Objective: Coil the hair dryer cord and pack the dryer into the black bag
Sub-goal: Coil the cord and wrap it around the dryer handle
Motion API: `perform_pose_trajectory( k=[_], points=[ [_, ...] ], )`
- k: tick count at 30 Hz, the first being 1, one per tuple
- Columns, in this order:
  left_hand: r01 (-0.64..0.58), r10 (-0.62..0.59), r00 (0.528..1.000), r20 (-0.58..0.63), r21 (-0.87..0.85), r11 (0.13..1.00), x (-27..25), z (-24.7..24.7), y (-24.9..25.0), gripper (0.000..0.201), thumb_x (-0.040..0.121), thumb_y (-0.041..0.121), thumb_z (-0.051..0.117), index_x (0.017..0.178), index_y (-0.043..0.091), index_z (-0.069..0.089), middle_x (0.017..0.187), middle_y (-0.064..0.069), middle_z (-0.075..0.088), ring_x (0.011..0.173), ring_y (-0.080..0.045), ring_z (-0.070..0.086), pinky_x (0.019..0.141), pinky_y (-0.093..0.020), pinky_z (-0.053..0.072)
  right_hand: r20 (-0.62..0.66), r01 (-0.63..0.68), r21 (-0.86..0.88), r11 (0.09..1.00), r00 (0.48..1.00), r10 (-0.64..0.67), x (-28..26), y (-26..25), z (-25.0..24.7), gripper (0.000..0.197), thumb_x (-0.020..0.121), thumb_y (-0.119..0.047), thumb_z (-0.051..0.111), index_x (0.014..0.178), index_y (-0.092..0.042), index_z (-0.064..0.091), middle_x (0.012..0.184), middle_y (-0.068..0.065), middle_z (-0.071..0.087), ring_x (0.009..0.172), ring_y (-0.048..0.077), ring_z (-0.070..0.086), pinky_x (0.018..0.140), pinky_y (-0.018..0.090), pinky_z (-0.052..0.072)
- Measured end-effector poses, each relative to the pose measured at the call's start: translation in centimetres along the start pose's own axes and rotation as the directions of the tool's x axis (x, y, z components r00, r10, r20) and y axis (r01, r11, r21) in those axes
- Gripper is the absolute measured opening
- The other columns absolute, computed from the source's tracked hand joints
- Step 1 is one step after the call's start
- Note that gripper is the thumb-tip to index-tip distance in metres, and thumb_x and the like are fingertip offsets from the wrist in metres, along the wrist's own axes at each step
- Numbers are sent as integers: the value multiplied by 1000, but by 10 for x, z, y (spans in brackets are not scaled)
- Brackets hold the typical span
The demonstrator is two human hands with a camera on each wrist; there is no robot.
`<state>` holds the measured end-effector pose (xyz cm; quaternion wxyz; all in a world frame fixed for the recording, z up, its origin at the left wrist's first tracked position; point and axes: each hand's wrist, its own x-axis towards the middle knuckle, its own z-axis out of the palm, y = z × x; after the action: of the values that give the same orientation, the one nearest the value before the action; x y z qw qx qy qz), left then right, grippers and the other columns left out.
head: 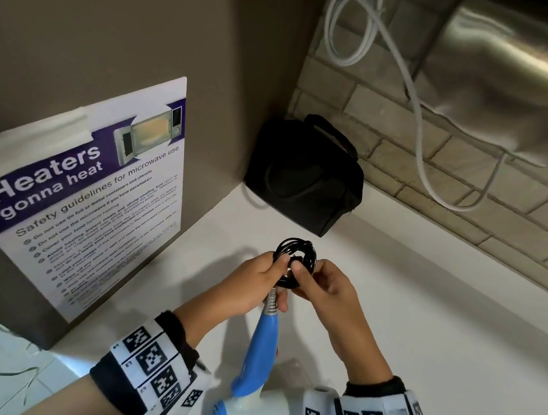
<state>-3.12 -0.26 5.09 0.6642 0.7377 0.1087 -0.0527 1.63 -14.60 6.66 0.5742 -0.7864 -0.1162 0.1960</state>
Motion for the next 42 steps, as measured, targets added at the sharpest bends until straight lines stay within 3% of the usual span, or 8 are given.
perform_pose_trajectory(
  k=[2,6,11,15,19,26,32,42],
  points=[
    [-4,5,1000,-9,7,1000,-1,3,1,35,101,38,32,98,12,55,71,-14,68,70,-22,67,78,-38,53,-48,26,-51,998,998,-28,0,1,4,49,71,-49,67,86,-6,50,82,23,59,93,44,60,86,56,50],
    [-77,77,989,-123,4,997,-2,6,-1,31,99,34,41,98,4,50,89,-10,68,61,-15,70,63,-25,56,-33,47,-15,999,998,-48,0,-2,7,28,82,-21,63,109,-27,56,95,5,71,91,22,69,83,36,55],
    [-152,201,933,-298,179,972,4,11,-10,26,99,27,44,97,3,54,104,-2,50,85,-7,57,71,-6,44,-58,33,-39,999,998,-35,-4,-6,9,8,83,-20,62,82,-15,68,71,2,65,67,11,58,71,32,49],
    [-185,220,925,-310,140,973,5,13,-14,23,98,26,48,87,6,54,86,-9,63,79,-18,64,69,-21,53,-117,58,-4,998,991,-58,-6,-5,12,5,80,-19,66,84,-17,68,80,11,69,73,26,62,73,39,53],
    [-206,213,915,-344,59,977,4,12,-16,13,95,24,55,93,12,59,84,-7,70,78,-20,70,72,-43,59,-148,108,15,994,983,-105,-9,-5,13,13,77,-16,70,84,-15,59,83,15,63,74,21,57,74,43,52],
    [-251,269,899,-347,97,963,3,12,-14,15,94,19,55,109,19,60,98,-1,70,89,-14,68,80,-37,58,-99,124,68,990,988,-117,-6,-4,11,15,77,-13,68,88,-10,58,88,22,61,78,23,58,78,45,54],
    [-298,420,849,-320,367,881,3,17,-14,21,98,18,47,112,10,60,102,-1,60,83,0,55,72,0,41,-109,95,84,992,990,-85,-2,-1,10,10,82,-3,61,90,-6,54,80,10,59,73,13,56,72,30,52],
    [-324,401,831,-386,251,912,1,18,-15,14,95,22,54,106,16,59,97,2,66,88,-9,64,73,-11,50,-48,138,63,988,990,-135,-7,0,12,23,88,-5,57,105,-19,65,97,5,71,94,22,67,89,40,55]
  ],
)
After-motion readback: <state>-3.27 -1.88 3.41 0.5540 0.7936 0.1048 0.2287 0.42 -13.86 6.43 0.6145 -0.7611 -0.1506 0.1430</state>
